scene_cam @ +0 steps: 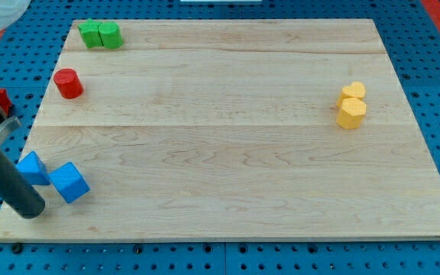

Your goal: Push the cube horizontally to the triangle

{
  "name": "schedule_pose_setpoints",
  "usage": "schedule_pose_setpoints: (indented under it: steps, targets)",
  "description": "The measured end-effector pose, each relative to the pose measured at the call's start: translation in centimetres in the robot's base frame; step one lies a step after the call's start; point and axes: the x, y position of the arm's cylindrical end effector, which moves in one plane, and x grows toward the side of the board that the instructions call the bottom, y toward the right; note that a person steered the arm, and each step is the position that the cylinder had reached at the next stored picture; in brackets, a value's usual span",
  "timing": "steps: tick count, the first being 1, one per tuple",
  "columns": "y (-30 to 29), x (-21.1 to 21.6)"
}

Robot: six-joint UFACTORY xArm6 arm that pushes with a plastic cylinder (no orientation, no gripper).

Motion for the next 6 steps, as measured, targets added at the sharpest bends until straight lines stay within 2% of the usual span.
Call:
schedule_pose_setpoints:
  steps: [1,2,4,5,6]
  targets:
    - [4.5,-4.8]
    - [12.9,-8.4]
    - [7.3,-7.0]
    - [13.4,-7.0]
    - [17.1,-7.0]
